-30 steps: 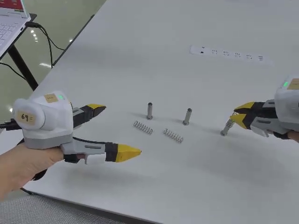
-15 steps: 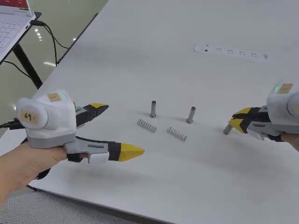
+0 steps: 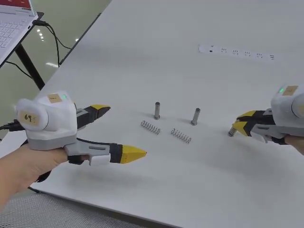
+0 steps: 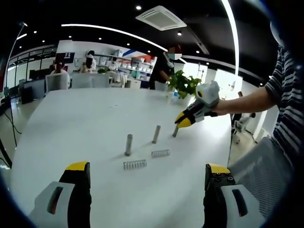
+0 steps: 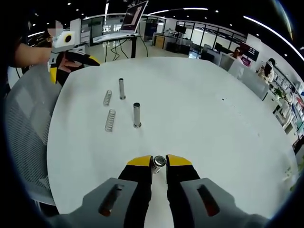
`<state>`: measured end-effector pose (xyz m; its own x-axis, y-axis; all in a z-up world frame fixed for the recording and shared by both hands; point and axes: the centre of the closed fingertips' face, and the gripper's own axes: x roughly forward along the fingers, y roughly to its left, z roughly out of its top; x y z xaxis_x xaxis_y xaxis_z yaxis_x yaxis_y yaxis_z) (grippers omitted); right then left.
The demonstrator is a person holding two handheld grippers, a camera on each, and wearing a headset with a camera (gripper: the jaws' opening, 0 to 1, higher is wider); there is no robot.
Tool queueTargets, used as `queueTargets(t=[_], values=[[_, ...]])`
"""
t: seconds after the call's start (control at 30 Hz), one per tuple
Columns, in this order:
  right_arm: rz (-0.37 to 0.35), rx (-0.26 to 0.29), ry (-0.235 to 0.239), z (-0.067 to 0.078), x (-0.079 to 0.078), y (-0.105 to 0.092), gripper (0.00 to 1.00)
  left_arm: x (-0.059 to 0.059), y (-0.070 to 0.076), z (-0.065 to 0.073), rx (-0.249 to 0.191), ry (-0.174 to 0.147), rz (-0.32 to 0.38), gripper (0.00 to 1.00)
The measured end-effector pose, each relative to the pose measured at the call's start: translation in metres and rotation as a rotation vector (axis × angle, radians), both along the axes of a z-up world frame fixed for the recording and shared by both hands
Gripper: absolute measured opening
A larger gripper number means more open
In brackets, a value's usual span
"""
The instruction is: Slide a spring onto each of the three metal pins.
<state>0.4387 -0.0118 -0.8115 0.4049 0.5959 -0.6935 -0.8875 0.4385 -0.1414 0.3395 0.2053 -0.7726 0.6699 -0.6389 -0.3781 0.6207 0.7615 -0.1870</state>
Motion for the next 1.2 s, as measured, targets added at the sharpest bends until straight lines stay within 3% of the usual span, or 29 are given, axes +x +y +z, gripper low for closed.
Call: queueTargets(t=[0.3, 0.8, 0.97, 1.2], values=[[-0.04, 0.071, 0.012, 0.012, 0.0, 0.004, 0.1, 0.001, -0.001, 0.001, -0.001, -0.003, -0.005, 0.98], [-0.067, 0.103, 0.002, 0.027, -0.004, 0.0, 0.17, 0.0, -0.001, 0.002, -0.002, -0.004, -0.006, 0.98], [-0.107, 0.165, 0.049, 0.029, -0.007, 0.004, 0.22, 0.001, -0.001, 0.003, -0.001, -0.003, -0.004, 0.98], [-0.121, 0.192, 0.069, 0.03, -0.01, 0.005, 0.26, 0.002, -0.001, 0.004, -0.001, -0.008, -0.004, 0.98]])
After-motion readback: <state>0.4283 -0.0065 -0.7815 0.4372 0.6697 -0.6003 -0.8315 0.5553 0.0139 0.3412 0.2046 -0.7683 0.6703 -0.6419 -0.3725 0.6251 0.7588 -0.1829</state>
